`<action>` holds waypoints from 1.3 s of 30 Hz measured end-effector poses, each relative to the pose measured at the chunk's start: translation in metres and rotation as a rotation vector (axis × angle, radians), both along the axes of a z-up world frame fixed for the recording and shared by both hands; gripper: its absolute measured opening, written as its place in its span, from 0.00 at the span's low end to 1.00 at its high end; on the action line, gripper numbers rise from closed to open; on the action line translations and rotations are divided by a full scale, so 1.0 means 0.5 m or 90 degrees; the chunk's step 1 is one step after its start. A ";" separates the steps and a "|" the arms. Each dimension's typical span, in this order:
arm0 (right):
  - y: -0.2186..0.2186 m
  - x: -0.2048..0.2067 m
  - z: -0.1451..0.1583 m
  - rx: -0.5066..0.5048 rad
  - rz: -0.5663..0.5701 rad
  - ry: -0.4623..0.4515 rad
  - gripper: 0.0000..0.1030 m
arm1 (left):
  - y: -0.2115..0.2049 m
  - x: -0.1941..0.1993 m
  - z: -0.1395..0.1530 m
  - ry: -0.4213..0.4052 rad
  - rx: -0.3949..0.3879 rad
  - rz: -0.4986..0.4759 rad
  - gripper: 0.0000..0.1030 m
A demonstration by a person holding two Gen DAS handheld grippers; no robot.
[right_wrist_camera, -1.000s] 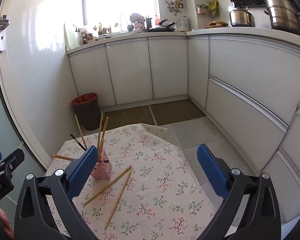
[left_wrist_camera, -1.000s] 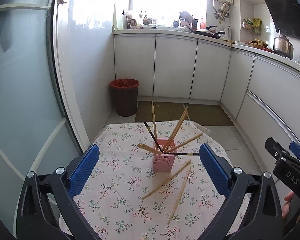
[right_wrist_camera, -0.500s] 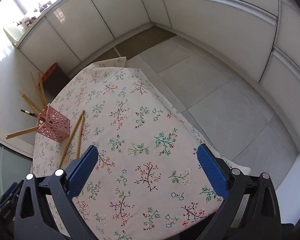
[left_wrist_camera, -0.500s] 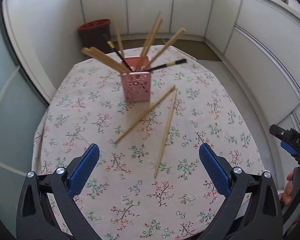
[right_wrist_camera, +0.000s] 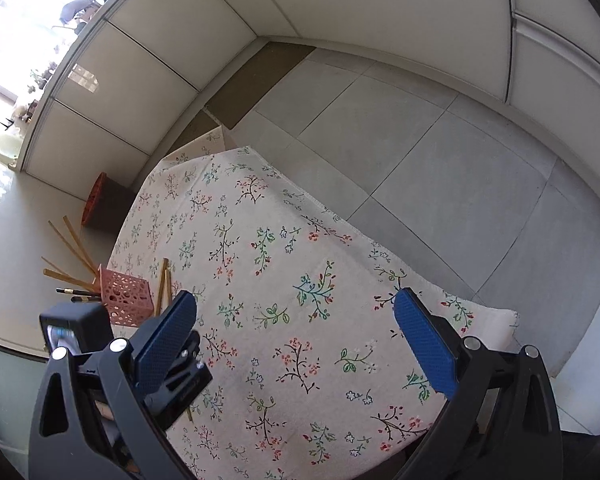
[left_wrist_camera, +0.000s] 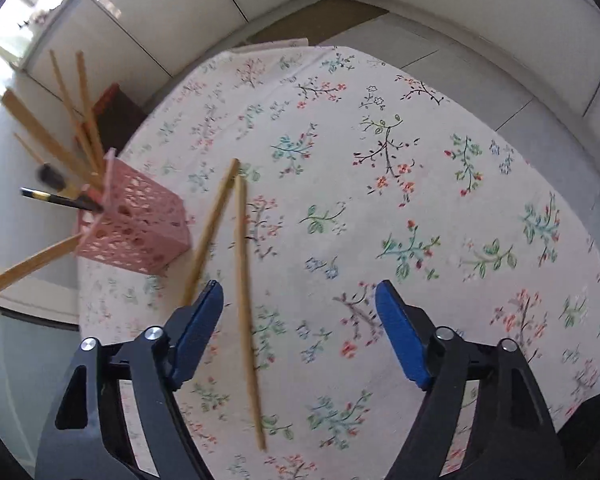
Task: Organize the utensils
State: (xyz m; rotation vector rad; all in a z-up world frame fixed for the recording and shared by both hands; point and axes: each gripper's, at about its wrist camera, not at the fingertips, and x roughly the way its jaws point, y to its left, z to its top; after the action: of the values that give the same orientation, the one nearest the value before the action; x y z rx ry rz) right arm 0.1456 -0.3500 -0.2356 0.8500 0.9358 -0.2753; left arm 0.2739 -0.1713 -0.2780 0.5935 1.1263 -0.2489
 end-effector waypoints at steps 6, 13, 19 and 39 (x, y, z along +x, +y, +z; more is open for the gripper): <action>-0.002 0.005 -0.006 0.011 0.002 0.005 0.94 | 0.003 0.112 -0.033 0.040 -0.031 0.019 0.48; 0.002 0.015 -0.007 0.032 0.021 0.003 0.93 | 0.025 0.191 -0.067 0.115 -0.038 0.010 0.36; -0.002 0.016 -0.009 0.045 0.021 0.005 0.93 | 0.004 0.181 -0.070 0.185 -0.058 -0.010 0.00; -0.002 0.015 -0.018 0.064 0.020 0.014 0.94 | 0.022 0.154 -0.062 0.034 0.089 -0.021 0.73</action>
State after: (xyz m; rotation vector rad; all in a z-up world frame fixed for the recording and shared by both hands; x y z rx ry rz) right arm 0.1530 -0.3510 -0.2444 0.9249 0.9890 -0.2120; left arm 0.3510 -0.1601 -0.3091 0.7338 1.1929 -0.2158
